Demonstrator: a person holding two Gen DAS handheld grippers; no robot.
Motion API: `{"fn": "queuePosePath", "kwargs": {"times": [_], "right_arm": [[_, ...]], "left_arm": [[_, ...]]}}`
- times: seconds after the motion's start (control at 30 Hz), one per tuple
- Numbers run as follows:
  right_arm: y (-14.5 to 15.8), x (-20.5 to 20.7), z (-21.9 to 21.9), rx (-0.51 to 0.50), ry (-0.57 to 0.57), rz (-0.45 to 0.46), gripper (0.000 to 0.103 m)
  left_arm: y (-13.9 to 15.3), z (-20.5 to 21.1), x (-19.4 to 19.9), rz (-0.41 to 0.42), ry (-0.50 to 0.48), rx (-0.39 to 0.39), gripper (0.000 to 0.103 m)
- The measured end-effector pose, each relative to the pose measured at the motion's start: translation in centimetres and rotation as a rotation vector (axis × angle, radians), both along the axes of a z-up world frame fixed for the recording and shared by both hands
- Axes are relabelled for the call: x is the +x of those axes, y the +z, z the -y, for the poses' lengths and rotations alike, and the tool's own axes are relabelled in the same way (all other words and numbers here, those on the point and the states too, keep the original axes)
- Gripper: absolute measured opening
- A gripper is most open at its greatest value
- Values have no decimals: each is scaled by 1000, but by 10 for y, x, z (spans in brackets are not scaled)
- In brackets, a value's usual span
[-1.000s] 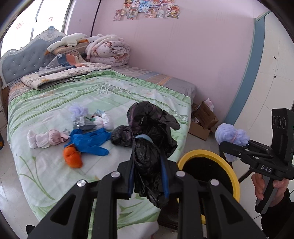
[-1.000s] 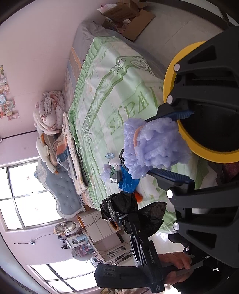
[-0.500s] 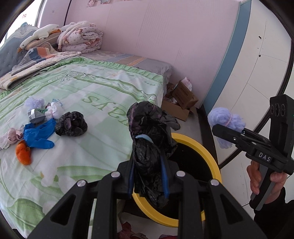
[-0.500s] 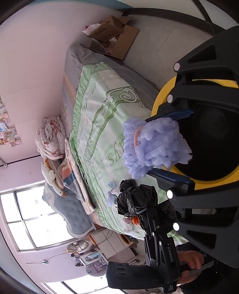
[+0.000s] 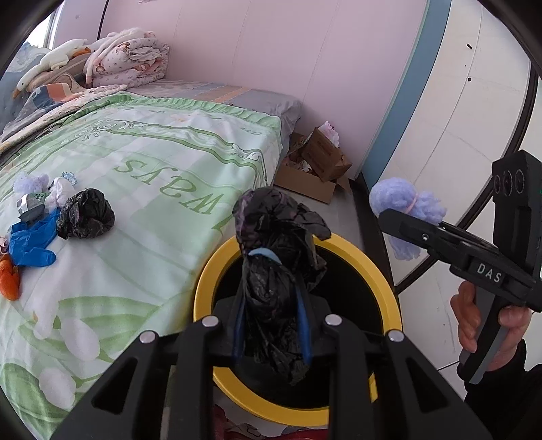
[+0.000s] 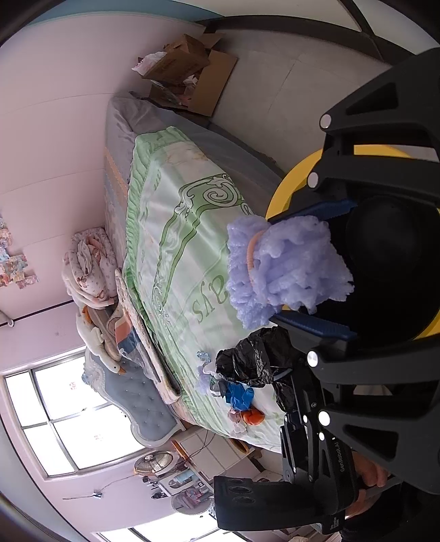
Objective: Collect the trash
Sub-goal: 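Carry the black bag and lilac puff over the yellow-rimmed bin with both tools, then open both tools to drop the black bag and lilac puff into the bin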
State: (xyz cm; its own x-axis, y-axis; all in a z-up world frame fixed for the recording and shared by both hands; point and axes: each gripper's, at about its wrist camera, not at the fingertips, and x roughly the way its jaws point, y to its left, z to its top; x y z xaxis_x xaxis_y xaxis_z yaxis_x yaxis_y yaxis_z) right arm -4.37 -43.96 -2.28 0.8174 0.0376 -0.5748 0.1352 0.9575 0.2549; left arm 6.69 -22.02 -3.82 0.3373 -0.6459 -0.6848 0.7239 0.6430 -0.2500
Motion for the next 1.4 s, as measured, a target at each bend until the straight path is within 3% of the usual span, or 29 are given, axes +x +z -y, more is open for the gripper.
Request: {"fn": "queuePosePath", "kwargs": {"times": [0.17, 0.4, 0.83, 1.4], "right_arm": [[-3, -3, 3, 16, -17, -3, 50], [-2, -2, 7, 30, -40, -6, 60], [5, 2, 4, 31, -39, 19, 61], [25, 45, -35, 5, 51, 48, 63]], "left_arm": [[-2, 1, 1, -2, 4, 6, 24], [3, -6, 1, 5, 32, -8, 43], [15, -28, 13, 40, 95, -14, 44], [37, -96, 39, 159, 277, 5, 44]]}}
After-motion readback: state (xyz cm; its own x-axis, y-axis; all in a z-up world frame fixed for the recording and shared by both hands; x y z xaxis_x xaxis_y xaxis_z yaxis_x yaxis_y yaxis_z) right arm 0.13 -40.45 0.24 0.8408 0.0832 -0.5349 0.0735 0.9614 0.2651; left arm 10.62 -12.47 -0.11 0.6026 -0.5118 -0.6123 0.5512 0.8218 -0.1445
